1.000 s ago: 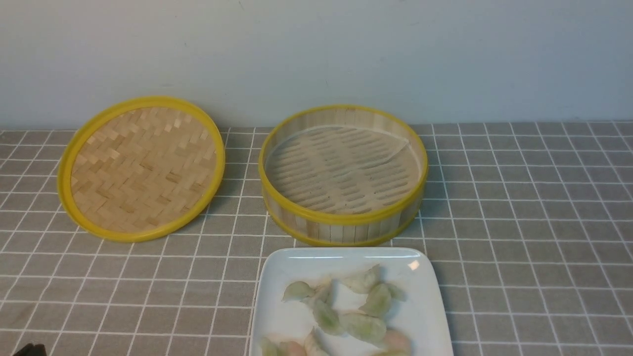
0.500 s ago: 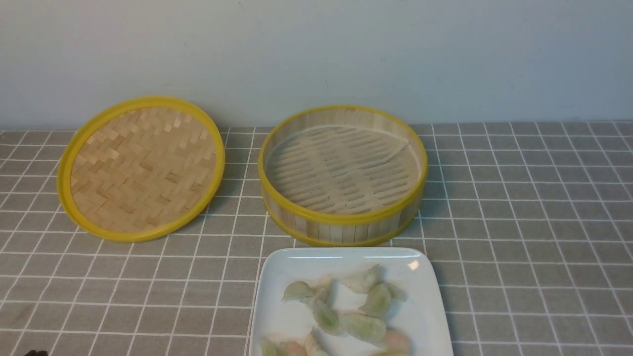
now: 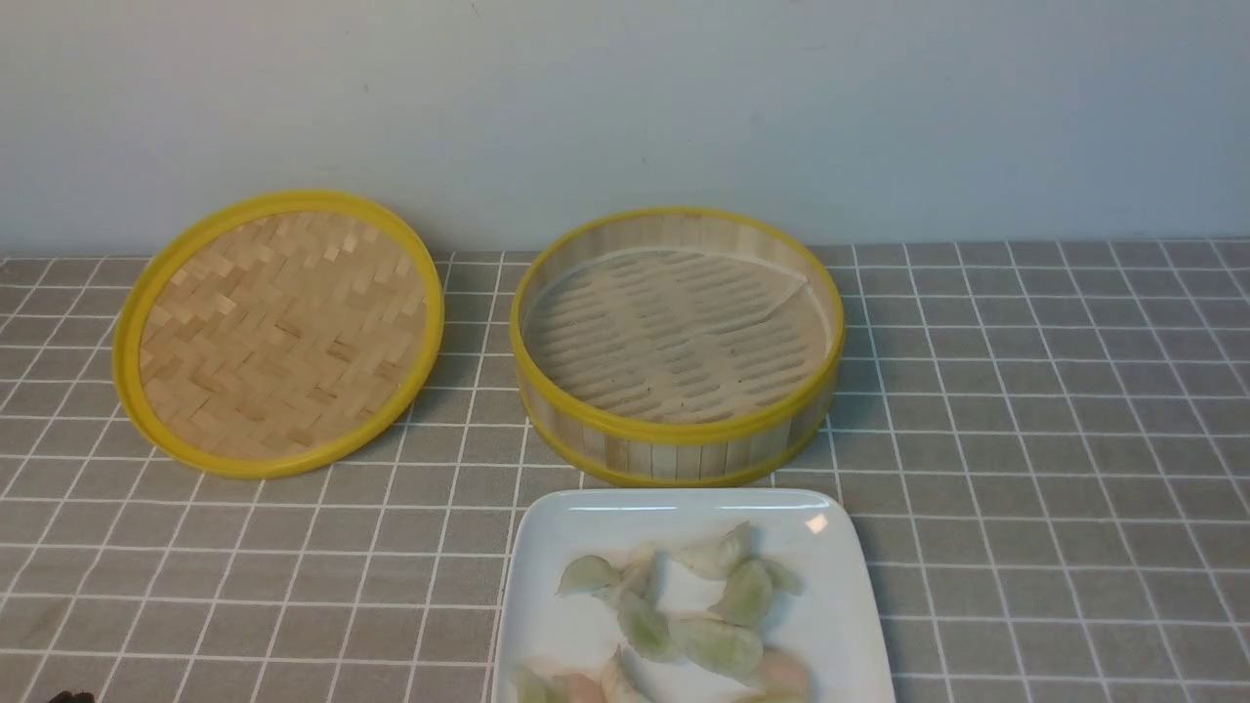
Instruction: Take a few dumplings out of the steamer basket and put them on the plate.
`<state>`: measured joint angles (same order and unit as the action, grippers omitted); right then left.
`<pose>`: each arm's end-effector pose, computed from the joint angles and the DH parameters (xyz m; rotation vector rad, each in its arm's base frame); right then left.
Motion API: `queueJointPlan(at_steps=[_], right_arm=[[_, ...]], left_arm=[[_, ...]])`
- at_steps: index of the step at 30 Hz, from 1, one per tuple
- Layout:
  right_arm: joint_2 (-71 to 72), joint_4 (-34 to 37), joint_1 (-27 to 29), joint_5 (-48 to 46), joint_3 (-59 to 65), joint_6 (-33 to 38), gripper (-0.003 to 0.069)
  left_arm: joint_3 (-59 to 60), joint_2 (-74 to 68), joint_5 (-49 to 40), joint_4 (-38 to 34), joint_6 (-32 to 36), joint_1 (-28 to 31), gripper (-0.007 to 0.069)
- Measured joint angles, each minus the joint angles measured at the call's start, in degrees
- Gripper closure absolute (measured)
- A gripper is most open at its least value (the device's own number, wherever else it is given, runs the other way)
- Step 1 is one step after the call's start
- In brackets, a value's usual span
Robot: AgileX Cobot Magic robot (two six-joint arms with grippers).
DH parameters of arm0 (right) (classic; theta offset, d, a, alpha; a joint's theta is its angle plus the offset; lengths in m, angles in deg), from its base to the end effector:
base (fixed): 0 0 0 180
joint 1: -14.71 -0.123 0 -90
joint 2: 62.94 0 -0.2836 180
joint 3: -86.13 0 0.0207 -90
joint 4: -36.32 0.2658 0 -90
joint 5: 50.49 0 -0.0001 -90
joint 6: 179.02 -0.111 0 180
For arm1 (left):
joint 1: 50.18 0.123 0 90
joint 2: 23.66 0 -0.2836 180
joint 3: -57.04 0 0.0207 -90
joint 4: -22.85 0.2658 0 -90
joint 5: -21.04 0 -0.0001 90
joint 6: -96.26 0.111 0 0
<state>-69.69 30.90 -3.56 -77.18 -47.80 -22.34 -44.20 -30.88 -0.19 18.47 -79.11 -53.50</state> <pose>0.0268 0.0039 0.3537 0.0384 1.4040 0.5047 0.0880 -0.0082 0.1651 0.0822 1.8687 -0.0593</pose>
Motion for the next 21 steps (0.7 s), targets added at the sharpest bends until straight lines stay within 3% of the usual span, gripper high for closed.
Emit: queueJointPlan(at_steps=[5,14,21], right_arm=[[0.0,-0.4,0.0,0.0,0.0,0.9,0.0672],[0.0,6.2,0.0,0.8,3.9,21.0,0.0672],[0.0,7.3,1.1,0.8,6.7,25.3,0.0672]], left_arm=[[0.0,0.0,0.0,0.0,0.0,0.0,0.0629],[0.0,0.0,0.0,0.0,0.0,0.0,0.0629],[0.0,0.0,0.0,0.0,0.0,0.0,0.0629]])
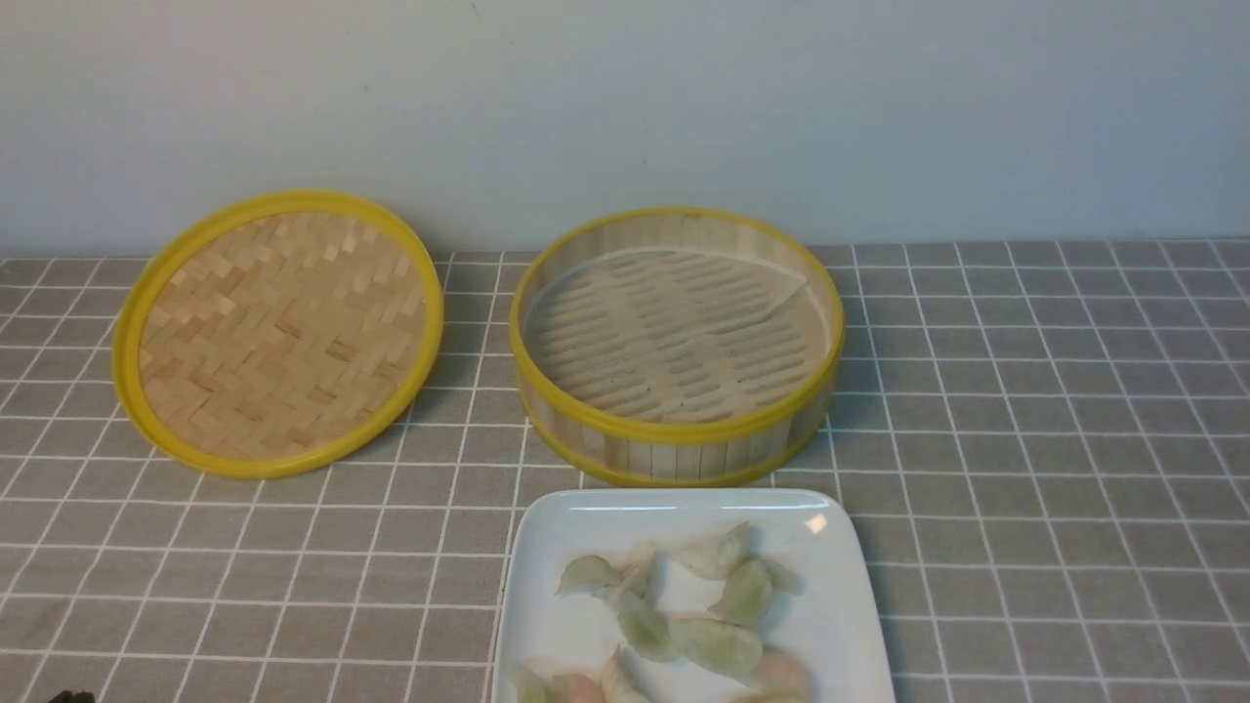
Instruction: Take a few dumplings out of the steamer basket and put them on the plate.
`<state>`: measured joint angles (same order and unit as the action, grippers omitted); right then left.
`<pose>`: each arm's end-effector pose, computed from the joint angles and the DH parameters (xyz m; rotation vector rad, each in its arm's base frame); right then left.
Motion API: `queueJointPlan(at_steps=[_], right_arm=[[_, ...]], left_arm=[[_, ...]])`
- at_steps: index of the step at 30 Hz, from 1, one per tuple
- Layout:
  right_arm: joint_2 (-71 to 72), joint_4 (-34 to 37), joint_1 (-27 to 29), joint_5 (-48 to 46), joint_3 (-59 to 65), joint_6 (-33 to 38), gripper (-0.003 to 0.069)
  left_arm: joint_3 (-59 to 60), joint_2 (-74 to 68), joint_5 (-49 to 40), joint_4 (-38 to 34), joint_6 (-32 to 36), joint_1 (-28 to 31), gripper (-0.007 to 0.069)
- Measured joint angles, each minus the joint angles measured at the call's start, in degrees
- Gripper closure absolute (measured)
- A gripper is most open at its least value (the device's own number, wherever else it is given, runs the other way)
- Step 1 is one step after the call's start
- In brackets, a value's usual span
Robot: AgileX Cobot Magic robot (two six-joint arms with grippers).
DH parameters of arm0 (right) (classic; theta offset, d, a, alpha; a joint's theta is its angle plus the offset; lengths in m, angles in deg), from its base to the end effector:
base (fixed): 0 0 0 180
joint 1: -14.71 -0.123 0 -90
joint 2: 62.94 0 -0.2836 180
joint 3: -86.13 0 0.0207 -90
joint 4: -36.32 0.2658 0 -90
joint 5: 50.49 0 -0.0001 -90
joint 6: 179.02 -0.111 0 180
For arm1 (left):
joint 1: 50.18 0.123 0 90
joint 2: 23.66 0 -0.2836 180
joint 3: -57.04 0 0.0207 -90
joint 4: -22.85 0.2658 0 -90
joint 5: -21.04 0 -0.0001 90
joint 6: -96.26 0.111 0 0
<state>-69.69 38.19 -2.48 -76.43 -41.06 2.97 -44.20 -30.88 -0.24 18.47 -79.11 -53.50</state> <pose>0.0451 0.0156 0.3175 -0.2391 1.4778 0.2483 0.0880 -0.0082 0.1650 0.0823 1.8695 -0.0593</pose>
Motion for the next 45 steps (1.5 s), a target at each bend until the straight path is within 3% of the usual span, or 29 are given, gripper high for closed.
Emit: queueJointPlan(at_steps=[4,6,11,16,21,45], right_arm=[[0.0,0.0,5.9,0.0,2.3,0.0,0.0672],[0.0,0.0,12.8,0.0,6.5,0.0,0.0672],[0.0,0.0,19.0,-0.3,16.4,0.1,0.0672],[-0.1,0.0,19.6,0.3,24.9,0.1,0.0672],[-0.1,0.3,19.6,3.8,25.4,0.1,0.0672],[-0.1,0.4,19.6,3.8,25.5,0.0,0.0672]], left_arm=[[0.0,0.0,0.0,0.0,0.0,0.0,0.0629],[0.0,0.0,0.0,0.0,0.0,0.0,0.0629],[0.0,0.0,0.0,0.0,0.0,0.0,0.0629],[0.0,0.0,0.0,0.0,0.0,0.0,0.0629],[0.0,0.0,-0.1,0.0,0.0,0.0,0.0629],[0.0,0.0,-0.1,0.0,0.0,0.0,0.0629]])
